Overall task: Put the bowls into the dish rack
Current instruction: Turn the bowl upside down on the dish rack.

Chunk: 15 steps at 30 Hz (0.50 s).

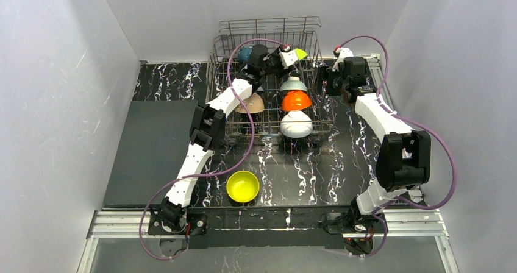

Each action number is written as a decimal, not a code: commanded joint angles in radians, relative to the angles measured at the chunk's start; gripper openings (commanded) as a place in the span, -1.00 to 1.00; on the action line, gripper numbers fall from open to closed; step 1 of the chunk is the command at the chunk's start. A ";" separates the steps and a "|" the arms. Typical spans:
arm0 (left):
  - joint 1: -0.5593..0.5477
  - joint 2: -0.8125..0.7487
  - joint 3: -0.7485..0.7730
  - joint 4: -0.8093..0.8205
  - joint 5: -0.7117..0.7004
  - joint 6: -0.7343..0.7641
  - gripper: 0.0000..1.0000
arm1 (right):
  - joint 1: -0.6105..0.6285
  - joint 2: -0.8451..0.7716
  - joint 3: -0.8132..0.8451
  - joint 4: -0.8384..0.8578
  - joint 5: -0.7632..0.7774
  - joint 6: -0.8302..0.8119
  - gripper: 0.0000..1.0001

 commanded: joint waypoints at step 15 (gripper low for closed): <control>0.034 -0.143 -0.105 0.062 0.077 0.115 -1.00 | -0.005 0.016 0.073 0.032 -0.094 -0.001 0.75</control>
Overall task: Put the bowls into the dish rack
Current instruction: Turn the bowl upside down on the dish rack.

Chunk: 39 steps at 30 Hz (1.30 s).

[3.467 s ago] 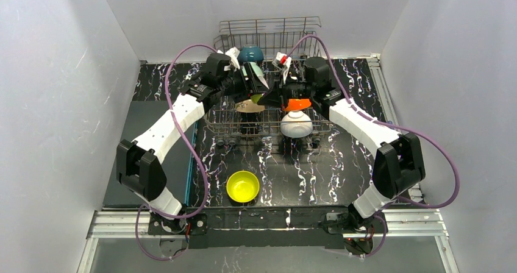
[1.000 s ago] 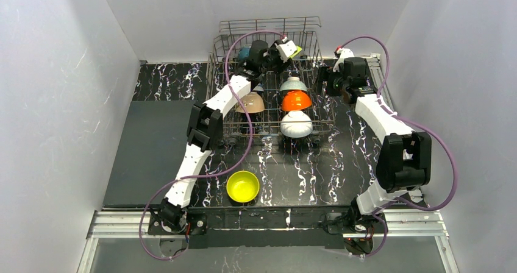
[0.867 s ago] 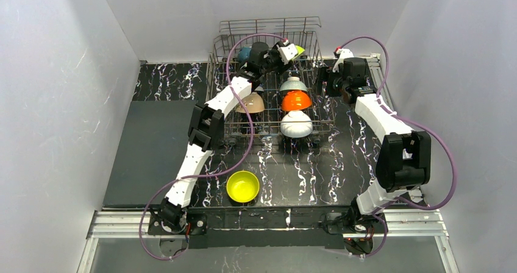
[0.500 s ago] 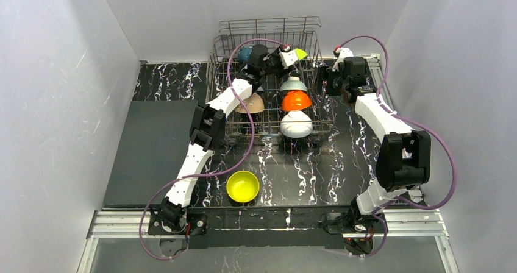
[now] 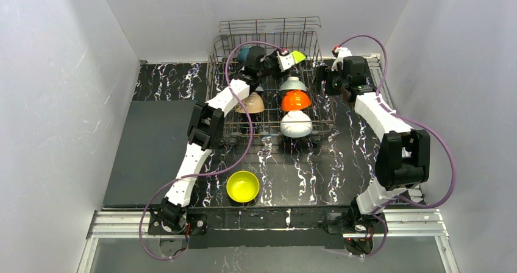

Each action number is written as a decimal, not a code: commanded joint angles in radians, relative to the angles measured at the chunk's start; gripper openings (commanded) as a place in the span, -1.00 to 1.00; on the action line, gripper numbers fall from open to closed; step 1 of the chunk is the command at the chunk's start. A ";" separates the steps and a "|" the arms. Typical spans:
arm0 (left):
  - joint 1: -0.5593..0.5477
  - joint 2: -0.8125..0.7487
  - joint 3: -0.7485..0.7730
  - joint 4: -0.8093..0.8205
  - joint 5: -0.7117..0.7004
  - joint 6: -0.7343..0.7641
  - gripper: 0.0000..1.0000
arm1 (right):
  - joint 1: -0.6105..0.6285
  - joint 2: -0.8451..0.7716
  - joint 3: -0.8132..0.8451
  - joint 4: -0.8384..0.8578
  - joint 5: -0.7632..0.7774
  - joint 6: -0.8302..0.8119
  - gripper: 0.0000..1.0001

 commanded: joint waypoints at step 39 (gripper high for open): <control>0.103 -0.925 -0.879 -0.146 0.278 0.399 -1.00 | 0.184 -0.048 0.257 -0.186 -0.608 -1.315 0.97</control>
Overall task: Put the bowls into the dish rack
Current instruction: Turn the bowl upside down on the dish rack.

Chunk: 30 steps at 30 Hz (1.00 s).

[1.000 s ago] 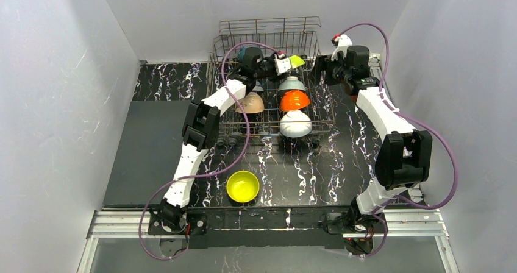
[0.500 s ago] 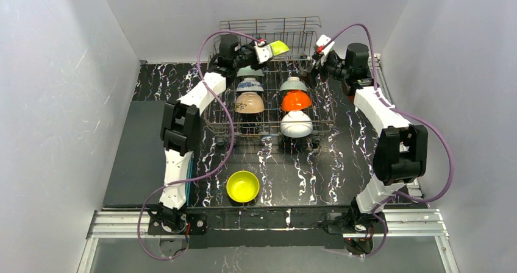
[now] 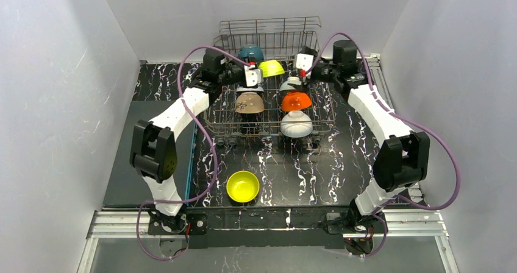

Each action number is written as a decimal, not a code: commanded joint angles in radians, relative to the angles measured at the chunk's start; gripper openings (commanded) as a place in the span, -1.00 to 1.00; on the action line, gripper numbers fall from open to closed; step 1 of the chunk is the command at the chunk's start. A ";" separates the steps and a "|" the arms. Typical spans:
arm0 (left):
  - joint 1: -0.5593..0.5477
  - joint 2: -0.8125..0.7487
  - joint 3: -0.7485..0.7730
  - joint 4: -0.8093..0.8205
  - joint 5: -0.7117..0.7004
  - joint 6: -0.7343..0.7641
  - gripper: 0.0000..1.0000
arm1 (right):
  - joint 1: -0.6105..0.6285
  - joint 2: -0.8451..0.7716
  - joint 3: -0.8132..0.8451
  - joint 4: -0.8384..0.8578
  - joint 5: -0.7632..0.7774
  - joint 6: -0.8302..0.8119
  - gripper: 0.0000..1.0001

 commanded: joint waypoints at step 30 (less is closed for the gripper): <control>-0.068 -0.257 -0.089 -0.411 -0.120 0.384 -1.00 | 0.333 0.020 0.116 -0.152 0.326 -0.165 0.61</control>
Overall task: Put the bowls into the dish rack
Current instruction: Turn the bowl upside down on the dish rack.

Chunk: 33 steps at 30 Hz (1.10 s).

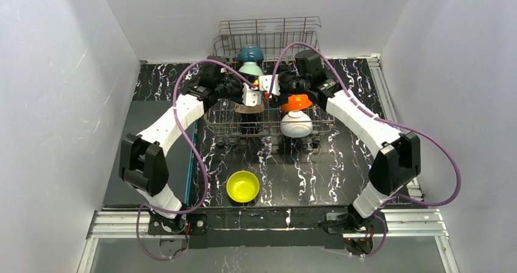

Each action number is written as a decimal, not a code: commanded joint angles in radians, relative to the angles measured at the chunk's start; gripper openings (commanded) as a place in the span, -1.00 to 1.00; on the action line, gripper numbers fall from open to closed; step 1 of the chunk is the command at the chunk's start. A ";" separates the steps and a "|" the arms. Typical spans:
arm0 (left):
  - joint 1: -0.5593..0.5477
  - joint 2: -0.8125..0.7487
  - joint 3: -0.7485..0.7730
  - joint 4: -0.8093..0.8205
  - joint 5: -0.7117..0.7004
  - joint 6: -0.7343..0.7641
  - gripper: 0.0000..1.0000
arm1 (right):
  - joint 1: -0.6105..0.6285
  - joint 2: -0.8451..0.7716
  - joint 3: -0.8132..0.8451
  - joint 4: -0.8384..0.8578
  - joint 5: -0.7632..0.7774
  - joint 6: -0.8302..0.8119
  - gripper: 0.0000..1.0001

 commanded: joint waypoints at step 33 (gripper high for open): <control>-0.037 -0.125 -0.097 0.237 0.013 -0.052 -1.00 | -0.019 0.092 0.010 0.215 -0.034 0.157 -0.40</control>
